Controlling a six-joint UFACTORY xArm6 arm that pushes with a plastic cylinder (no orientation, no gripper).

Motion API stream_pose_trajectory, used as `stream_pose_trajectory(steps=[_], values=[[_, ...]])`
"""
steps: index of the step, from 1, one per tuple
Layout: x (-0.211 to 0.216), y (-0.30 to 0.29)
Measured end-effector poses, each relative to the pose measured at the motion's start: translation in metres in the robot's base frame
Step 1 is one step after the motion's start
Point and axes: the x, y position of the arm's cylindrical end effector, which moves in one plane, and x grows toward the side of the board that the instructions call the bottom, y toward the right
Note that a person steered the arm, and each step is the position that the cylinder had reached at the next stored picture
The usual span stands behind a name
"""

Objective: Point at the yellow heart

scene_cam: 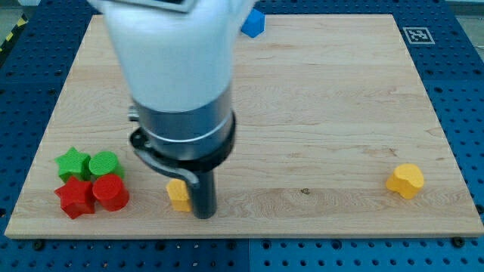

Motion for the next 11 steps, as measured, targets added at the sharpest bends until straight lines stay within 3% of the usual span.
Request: stream_pose_trajectory(steps=[2,3,4,7,8,11], values=[[-0.007,-0.065],[-0.007,-0.065],[-0.006,-0.013],[0.012,0.288],[0.01,0.356],[-0.021,0.321]])
